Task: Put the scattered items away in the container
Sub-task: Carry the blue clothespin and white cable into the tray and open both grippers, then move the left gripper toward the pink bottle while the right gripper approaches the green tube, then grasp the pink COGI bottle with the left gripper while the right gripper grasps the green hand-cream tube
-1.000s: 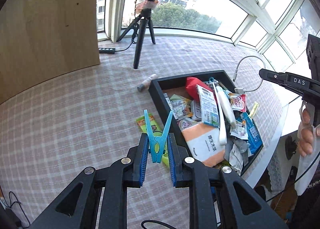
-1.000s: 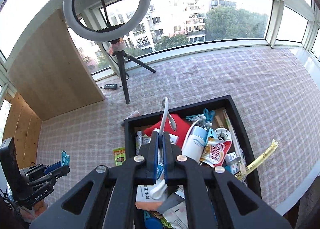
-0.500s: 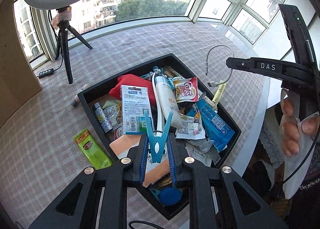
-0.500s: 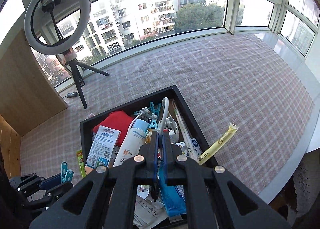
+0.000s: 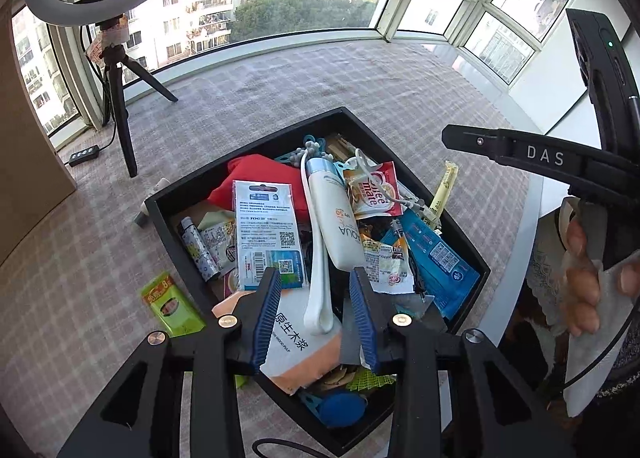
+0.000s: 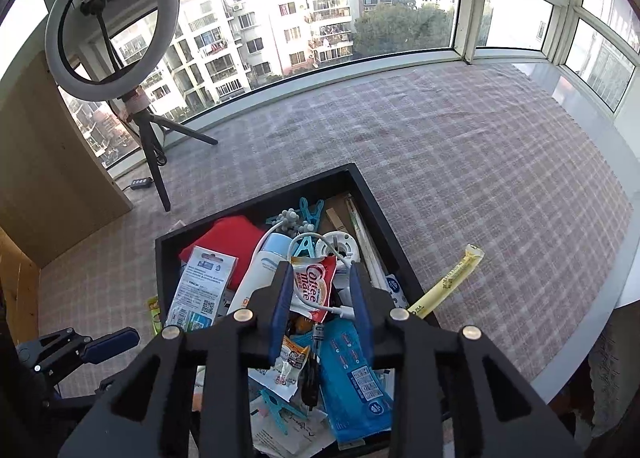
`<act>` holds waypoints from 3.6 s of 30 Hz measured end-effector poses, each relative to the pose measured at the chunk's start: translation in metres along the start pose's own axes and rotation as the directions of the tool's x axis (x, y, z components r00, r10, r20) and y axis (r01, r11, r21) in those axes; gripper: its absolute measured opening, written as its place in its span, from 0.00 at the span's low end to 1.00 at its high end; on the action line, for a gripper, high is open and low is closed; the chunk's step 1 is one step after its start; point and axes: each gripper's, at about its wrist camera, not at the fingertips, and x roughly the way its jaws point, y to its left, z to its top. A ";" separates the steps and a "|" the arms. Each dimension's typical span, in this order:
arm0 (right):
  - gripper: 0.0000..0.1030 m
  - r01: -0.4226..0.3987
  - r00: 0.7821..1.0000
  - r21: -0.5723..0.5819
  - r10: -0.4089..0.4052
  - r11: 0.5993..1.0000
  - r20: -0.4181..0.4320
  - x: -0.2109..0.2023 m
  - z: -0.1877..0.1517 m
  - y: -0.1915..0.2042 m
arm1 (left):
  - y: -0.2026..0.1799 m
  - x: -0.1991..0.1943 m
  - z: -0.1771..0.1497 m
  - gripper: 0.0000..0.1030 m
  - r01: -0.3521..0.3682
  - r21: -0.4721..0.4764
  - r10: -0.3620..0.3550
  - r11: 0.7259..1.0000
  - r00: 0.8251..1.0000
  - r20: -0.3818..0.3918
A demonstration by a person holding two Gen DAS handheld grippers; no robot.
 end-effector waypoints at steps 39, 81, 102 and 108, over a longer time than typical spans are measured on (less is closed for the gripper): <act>0.28 -0.119 0.985 0.012 0.120 0.993 -0.121 0.010 -0.143 0.209 | 0.215 0.001 -0.028 0.33 -0.092 0.152 0.101 0.984 0.993 -0.056; 0.50 -0.017 0.969 -0.256 -0.046 0.967 -0.241 0.152 -0.114 0.256 | 0.184 0.147 0.040 0.37 0.063 0.466 -0.007 0.883 0.993 -0.121; 0.40 -0.043 0.934 -0.245 -0.048 0.969 -0.353 0.164 -0.120 0.266 | 0.197 0.147 0.049 0.18 0.052 0.507 0.008 0.861 0.993 -0.115; 0.40 -0.058 0.936 -0.182 -0.010 0.982 -0.351 0.159 -0.119 0.262 | 0.210 0.136 0.038 0.18 0.046 0.478 0.004 0.877 0.995 -0.103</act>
